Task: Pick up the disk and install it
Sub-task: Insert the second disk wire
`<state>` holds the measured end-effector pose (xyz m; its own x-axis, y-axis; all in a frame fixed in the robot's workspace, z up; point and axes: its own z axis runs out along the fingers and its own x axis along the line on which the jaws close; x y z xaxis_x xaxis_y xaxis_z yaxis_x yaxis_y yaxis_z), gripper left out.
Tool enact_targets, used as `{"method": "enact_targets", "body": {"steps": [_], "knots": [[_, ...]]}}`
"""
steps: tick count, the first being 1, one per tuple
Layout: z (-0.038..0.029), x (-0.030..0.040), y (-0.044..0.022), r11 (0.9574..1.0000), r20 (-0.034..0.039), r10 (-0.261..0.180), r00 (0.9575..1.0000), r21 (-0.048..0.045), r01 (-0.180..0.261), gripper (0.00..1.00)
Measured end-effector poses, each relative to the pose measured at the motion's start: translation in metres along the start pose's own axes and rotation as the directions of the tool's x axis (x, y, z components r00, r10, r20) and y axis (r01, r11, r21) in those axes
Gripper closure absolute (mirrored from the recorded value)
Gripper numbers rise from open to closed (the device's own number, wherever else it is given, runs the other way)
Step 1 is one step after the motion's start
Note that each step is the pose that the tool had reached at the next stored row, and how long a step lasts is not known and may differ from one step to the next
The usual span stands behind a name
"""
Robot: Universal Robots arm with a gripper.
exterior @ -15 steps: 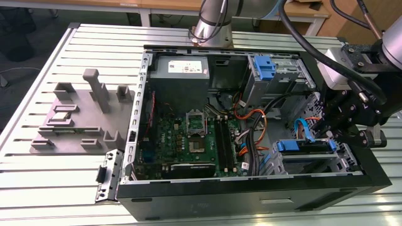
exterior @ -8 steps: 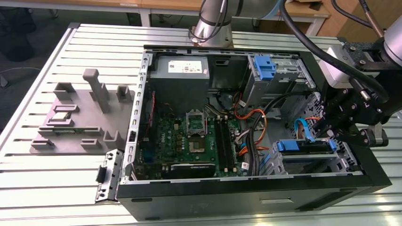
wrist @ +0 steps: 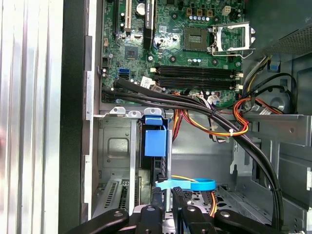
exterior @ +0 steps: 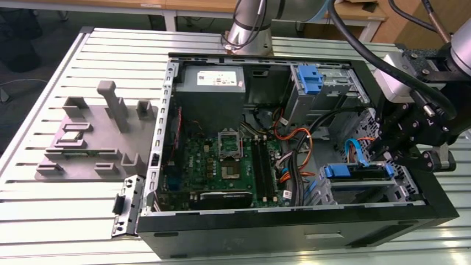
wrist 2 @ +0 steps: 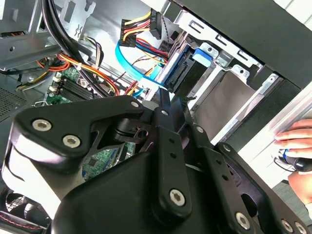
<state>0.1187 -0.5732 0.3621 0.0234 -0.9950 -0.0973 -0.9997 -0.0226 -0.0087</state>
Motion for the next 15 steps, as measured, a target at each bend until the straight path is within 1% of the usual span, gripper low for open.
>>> {"method": "enact_targets", "body": {"steps": [6, 12, 15], "knots": [[-0.0007, -0.0001, 0.0000, 1.0000, 0.0001, 0.000, 1.0000, 0.0000, 0.000, 0.76], [-0.0036, -0.0004, 0.0000, 1.0000, 0.0001, 0.000, 1.0000, -0.0007, 0.000, 0.76], [-0.0036, -0.0004, 0.0000, 1.0000, 0.0004, 0.000, 1.0000, -0.0007, 0.000, 0.76]]}}
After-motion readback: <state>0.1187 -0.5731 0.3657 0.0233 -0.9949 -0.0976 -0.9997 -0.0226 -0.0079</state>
